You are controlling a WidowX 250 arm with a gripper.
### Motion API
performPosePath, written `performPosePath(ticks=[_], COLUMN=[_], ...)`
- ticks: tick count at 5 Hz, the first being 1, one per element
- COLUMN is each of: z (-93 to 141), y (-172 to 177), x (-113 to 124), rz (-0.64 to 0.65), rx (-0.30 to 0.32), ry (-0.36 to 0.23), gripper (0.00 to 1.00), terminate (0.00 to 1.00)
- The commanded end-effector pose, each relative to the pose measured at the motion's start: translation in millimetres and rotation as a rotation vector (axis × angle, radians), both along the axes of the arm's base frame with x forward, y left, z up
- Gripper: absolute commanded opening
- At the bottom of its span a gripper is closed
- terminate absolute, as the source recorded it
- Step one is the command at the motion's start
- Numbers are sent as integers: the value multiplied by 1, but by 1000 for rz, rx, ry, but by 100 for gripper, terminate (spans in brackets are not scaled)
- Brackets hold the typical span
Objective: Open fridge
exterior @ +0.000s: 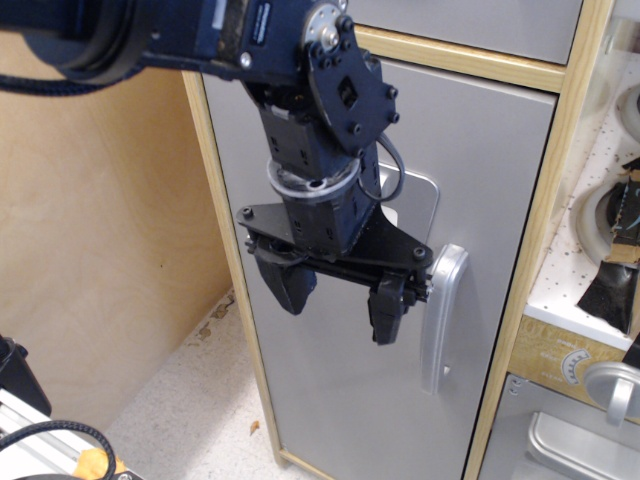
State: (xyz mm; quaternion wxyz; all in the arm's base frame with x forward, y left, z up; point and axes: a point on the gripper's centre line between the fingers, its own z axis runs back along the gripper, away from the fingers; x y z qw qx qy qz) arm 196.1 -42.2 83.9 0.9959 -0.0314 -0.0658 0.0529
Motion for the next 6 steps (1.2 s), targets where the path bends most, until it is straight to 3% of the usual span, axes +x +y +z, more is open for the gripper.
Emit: performPosePath(ticks=[1,4,6], z=[0,-45,-64], y=[0,-8,-16], x=[0,73,100], rz=[0,-88,-100], rx=[0,-19,-36], ry=[0,-72,-181], gripper=[100,100,100], terminate=[0,0,0])
